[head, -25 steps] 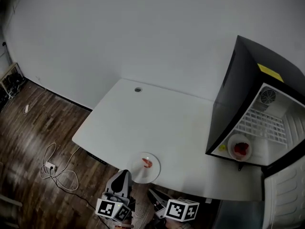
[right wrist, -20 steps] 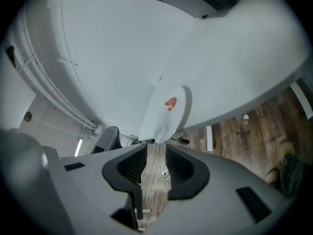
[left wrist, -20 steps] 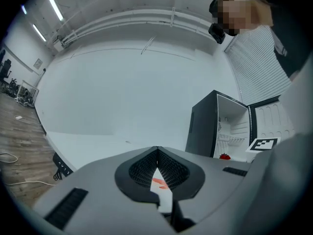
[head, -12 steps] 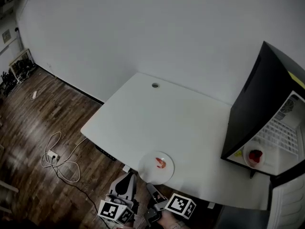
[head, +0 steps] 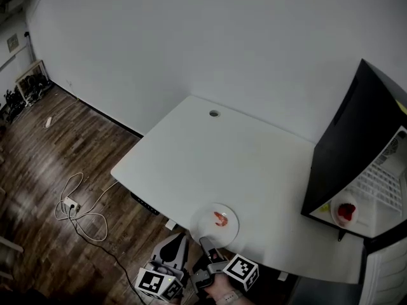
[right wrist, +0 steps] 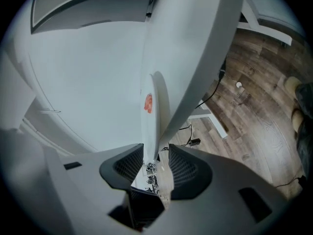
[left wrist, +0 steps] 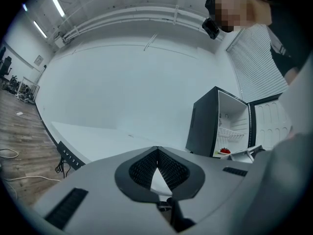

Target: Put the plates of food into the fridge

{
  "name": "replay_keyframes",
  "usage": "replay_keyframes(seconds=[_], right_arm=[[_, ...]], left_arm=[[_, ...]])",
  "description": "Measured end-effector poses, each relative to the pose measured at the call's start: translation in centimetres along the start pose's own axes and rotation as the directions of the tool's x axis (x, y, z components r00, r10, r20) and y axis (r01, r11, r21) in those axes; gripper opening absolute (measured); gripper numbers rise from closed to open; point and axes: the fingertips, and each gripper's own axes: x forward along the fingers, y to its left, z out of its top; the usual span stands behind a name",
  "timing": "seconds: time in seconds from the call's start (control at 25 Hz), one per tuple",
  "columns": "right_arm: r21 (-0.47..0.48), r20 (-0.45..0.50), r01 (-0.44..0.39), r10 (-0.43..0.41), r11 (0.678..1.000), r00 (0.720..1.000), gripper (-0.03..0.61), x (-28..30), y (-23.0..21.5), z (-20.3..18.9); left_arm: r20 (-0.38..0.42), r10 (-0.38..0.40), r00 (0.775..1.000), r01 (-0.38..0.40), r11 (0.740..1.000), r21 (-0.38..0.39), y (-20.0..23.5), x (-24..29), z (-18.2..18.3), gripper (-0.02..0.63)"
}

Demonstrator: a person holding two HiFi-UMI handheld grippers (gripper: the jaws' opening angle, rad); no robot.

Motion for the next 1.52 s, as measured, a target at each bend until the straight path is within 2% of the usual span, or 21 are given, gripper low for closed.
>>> replay_keyframes(seconds=[0.32,0.48,0.64,0.76,0.92,1.24,1.52], right_arm=[[0.026,0.045,0.003,-0.004,1.0,0.999,0.147,0.1,-0.7,0.9],[0.088,0.046,-0.016,0.011,0.996,0.999,0.106,-0.2,-0.8,0.6],[0.073,0.031,-0.046,0.044,0.996,0.999,0.028,-0.5,-0.7,0.6],[0.09,0.037,-0.066,0.063,0.994,0.997,0.023,-0.9,-0.4,0.8],[0.085,0.031,-0.078,0.075,0.993,0.997,0.017,-1.7,-0.4,1.2],[0.088,0.074,-0.094,0.087,0.992,0.993,0.017,-4.7,1.3,4.1],[0.117,0.167,-0.135,0.114,0.984,0.979,0.017,-9.9,4.1,8.3]], left_arm=[[-0.002,0.001,1.0,-0.001,1.0,-0.012,0.5,-0.4,-0.5,0.006],[-0.019,0.012,1.0,-0.012,1.0,-0.02,0.6,-0.4,-0.6,0.006],[-0.022,0.005,1.0,-0.005,1.0,-0.016,0.6,-0.5,-0.9,0.006],[0.001,-0.005,1.0,0.005,1.0,-0.003,0.4,-0.3,-0.5,0.006],[-0.039,0.002,0.999,-0.002,1.0,0.005,0.2,0.3,-0.2,0.006],[-0.036,-0.094,0.995,0.094,0.996,0.004,-3.2,3.7,1.4,0.006],[-0.054,-0.217,0.975,0.218,0.976,0.018,-8.8,8.2,1.1,0.006]])
